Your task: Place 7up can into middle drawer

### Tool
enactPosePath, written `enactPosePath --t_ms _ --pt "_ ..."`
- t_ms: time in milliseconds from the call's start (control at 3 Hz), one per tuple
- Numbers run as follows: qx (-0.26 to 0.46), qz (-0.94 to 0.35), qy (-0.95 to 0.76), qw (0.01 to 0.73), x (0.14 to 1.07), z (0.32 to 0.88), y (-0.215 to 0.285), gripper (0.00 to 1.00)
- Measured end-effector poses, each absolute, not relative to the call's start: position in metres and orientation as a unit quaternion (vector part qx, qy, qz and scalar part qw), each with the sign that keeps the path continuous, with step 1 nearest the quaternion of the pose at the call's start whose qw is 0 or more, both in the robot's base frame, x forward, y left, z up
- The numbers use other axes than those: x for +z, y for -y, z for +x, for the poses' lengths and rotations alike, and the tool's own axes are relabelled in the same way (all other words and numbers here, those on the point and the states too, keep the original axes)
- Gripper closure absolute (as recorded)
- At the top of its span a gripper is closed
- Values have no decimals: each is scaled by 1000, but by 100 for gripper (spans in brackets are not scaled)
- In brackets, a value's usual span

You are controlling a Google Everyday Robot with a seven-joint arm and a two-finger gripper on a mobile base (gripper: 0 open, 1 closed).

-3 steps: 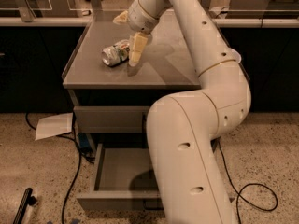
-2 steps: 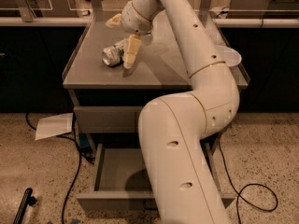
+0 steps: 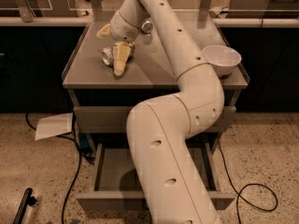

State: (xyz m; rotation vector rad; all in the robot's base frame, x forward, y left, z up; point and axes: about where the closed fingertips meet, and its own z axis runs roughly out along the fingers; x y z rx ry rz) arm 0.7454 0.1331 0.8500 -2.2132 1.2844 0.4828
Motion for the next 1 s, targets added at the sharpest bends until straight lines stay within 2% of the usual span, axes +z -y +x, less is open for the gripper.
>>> enactPosePath --t_ms 333,1000 --pt "173 -814 -478 282 850 754 -141 19" --pt "168 -808 -480 299 848 764 -153 66"
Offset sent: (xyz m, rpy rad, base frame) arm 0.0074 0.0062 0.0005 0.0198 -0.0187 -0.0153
